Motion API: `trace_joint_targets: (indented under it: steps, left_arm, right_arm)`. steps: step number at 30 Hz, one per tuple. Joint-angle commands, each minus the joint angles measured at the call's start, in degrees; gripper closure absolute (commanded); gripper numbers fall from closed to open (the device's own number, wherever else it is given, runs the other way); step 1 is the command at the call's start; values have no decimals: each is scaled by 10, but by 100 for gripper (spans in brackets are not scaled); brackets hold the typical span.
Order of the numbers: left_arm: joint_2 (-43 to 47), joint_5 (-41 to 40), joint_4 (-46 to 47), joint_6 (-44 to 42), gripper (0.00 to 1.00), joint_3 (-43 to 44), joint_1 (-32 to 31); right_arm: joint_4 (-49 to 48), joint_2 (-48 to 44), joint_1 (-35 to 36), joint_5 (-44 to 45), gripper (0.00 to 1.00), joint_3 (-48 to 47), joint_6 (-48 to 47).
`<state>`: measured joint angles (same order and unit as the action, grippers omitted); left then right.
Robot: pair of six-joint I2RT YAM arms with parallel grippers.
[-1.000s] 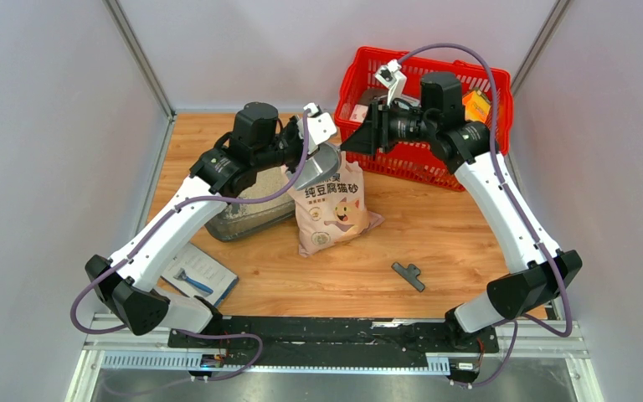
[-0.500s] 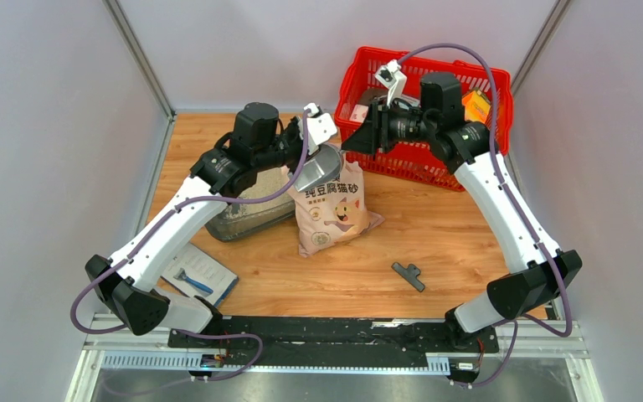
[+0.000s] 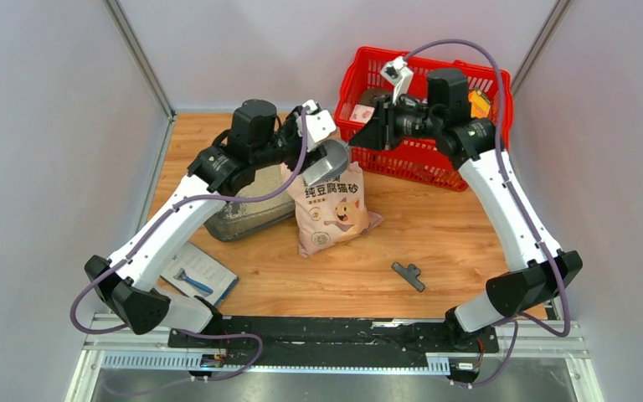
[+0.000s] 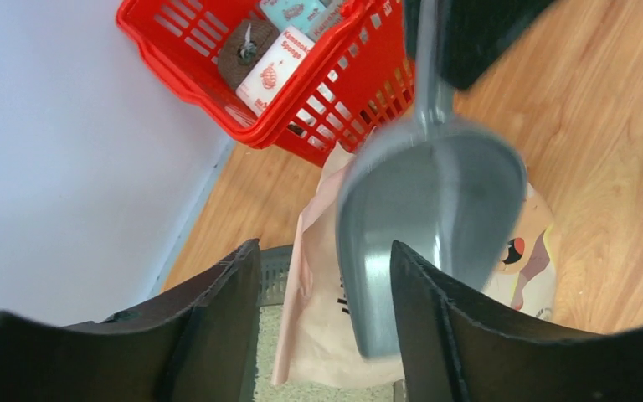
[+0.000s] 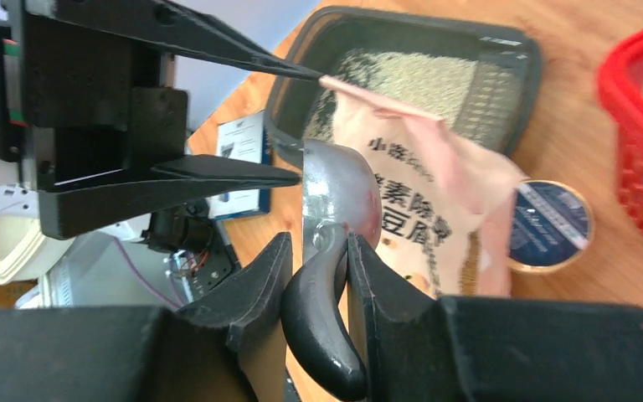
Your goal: Fill the litter box with clean litter
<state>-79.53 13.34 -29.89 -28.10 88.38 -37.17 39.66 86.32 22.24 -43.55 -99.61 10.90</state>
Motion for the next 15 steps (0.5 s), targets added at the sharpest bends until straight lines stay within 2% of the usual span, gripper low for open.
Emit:
trace_joint_targets:
  steps: [1,5,11,13,15]
  left_arm:
    - [17,20,-33,-22,33,46,24]
    - [6,50,-61,0,31,42,67]
    - [-57,89,-80,-56,30,59,81]
    - [-88,113,-96,-65,30,84,80]
    - [-124,135,-127,-75,30,107,80]
  right_arm:
    - [7,-6,-60,7,100,-93,-53]
    - [20,-5,-109,7,100,-110,-61]
    - [85,7,-141,36,100,-128,-127]
    - [89,7,-143,60,100,-136,-127]
    - [95,3,-145,49,100,-145,-152]
